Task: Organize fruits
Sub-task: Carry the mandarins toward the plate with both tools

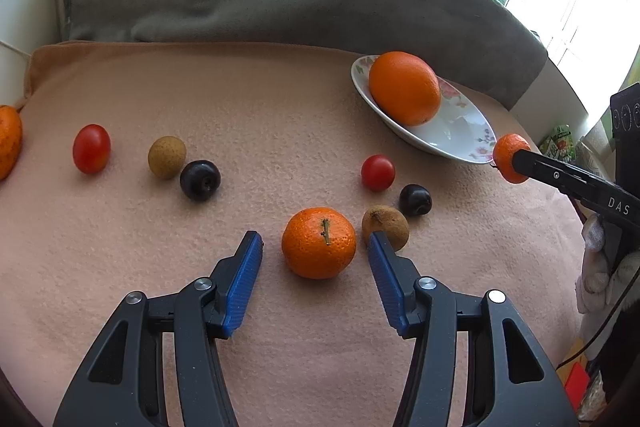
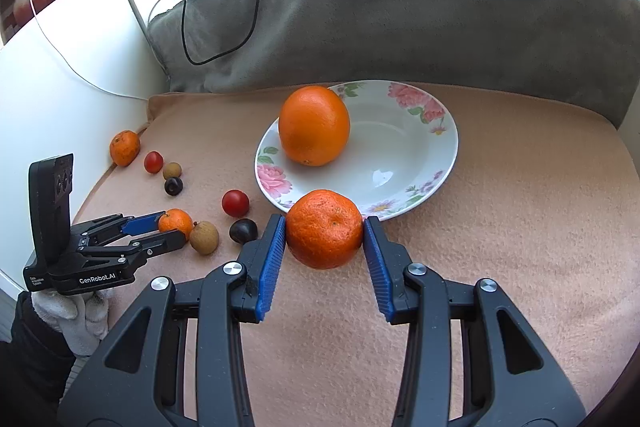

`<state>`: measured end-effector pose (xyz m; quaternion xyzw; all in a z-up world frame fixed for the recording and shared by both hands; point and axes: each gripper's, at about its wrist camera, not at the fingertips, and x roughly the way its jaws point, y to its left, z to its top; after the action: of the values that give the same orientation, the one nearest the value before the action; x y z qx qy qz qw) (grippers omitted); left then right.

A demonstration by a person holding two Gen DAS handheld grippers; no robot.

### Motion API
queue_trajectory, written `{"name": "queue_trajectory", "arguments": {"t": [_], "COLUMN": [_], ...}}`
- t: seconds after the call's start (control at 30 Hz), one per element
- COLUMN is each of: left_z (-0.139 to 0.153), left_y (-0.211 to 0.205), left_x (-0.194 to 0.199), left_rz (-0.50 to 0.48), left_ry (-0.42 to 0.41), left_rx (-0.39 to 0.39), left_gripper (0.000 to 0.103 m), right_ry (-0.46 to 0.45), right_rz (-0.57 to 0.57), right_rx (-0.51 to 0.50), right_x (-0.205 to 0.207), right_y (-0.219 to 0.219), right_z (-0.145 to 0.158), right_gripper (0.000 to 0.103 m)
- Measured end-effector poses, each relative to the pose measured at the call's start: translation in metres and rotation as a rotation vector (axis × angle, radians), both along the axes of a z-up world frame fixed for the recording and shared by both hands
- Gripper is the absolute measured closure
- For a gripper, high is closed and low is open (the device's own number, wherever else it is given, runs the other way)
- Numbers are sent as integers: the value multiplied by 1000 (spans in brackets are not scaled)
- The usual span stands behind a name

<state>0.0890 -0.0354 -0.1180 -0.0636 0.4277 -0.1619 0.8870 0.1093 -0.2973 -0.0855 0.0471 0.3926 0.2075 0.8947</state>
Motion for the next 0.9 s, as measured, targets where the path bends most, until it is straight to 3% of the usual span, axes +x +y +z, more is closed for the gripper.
{"name": "queue_trajectory", "arguments": {"t": [0.23,0.9], "left_z": [0,38], "left_y": [1,-13], "left_x": [0,25], "left_rz": [-7,-32], "left_ry": [-1,-96], "left_rx": [-9,-24], "left_gripper": [67,68], "right_ry": [0,-24], "right_rz": [-1,-35], "right_rx": [-1,-12], "right_x": [0,13], "right_y": [0,-12], "right_z": [0,9], "right_gripper": [61,61]}}
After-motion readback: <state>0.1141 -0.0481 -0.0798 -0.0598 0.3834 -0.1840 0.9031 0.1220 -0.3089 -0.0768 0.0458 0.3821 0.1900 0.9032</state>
